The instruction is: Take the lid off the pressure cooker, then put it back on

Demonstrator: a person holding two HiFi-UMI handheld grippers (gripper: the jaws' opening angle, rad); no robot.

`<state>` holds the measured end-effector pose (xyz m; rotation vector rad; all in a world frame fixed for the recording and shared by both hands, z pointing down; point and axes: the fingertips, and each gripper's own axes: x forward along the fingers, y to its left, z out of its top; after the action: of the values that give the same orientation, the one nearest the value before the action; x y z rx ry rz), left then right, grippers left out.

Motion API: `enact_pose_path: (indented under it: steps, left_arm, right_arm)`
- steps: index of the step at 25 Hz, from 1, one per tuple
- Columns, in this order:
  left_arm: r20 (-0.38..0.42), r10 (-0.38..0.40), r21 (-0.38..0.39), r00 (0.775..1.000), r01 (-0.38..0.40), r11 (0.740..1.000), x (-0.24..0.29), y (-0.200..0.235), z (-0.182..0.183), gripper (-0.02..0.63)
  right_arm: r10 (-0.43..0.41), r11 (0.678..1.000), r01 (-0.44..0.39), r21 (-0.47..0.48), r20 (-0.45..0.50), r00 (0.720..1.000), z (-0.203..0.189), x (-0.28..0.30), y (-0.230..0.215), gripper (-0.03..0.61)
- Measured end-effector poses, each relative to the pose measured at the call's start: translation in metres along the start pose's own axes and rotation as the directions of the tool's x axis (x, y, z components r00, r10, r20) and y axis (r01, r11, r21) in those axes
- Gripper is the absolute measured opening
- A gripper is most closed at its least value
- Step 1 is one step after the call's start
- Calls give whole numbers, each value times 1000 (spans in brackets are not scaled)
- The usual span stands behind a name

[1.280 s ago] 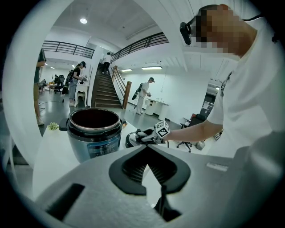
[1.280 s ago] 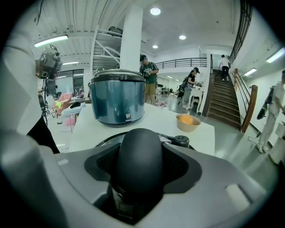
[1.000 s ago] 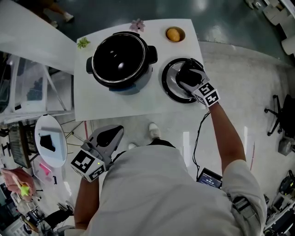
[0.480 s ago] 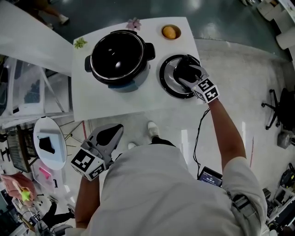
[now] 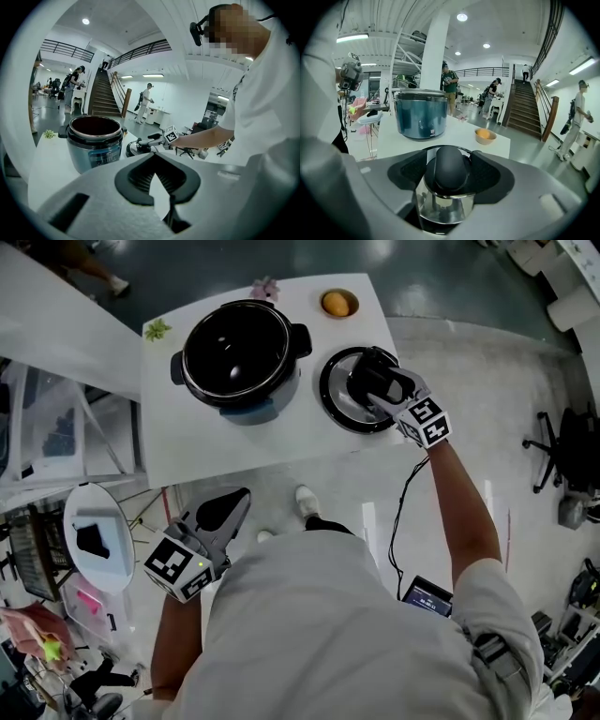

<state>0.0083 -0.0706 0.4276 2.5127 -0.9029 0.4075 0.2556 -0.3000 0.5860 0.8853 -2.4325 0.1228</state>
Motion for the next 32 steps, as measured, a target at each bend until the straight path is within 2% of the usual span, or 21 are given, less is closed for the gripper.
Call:
enact_pose_path:
  steps: [14,32]
  left_arm:
    - [-2,-4,-1,1000,4,1000,-2,9,2,6]
    - [-23,17,-28,1000,-18,999,7,15,-3,6]
  right_arm:
    - [13,1000,-13,6,-6,1000,5,7,1,316]
    - [64,998,-63,10,-40,997,-14,33,1,327]
